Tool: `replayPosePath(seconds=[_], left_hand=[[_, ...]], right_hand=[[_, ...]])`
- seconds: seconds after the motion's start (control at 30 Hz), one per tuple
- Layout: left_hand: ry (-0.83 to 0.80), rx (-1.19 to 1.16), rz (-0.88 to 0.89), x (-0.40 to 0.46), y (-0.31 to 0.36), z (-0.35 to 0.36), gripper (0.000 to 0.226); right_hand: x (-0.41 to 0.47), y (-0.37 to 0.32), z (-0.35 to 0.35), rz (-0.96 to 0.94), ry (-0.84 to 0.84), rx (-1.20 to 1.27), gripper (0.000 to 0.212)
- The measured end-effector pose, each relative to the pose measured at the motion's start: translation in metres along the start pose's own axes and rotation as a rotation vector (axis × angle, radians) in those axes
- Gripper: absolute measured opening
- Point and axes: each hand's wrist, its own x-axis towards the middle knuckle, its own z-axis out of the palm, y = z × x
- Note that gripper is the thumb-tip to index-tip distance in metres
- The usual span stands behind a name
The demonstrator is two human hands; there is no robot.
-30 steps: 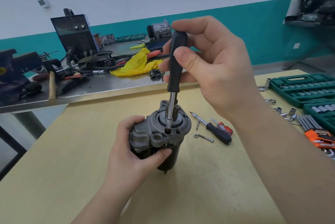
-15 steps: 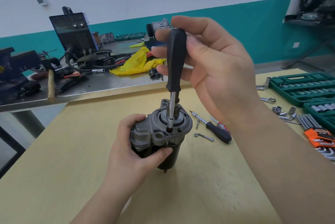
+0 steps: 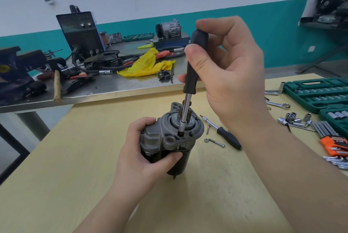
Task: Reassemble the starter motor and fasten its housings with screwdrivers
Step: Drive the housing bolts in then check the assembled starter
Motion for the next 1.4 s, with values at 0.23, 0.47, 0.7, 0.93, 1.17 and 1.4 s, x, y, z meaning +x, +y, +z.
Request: replayPosePath(seconds=[0.23, 0.47, 0.7, 0.93, 1.17, 1.4], left_hand=[[0.011, -0.004, -0.007, -0.001, 0.0, -0.003, 0.082], [0.005, 0.0, -0.001, 0.001, -0.003, -0.001, 0.083], [0.012, -0.012, 0.006, 0.001, -0.004, -0.002, 0.083], [0.002, -0.003, -0.001, 0.001, -0.004, -0.002, 0.084], [0.003, -0.008, -0.01, 0.0, -0.005, -0.002, 0.084], [-0.007, -0.014, -0.011, 0.001, -0.002, -0.001, 0.082]], right_hand=[[0.005, -0.001, -0.006, -0.002, 0.006, 0.014, 0.012], [0.005, -0.005, -0.011, 0.09, -0.111, 0.163, 0.019], [0.007, -0.002, -0.009, 0.039, 0.014, 0.016, 0.023], [0.01, -0.004, -0.017, 0.133, -0.179, 0.224, 0.021], [0.01, -0.006, -0.016, 0.091, -0.168, 0.116, 0.025], [0.004, -0.005, -0.002, 0.006, -0.07, 0.026, 0.023]])
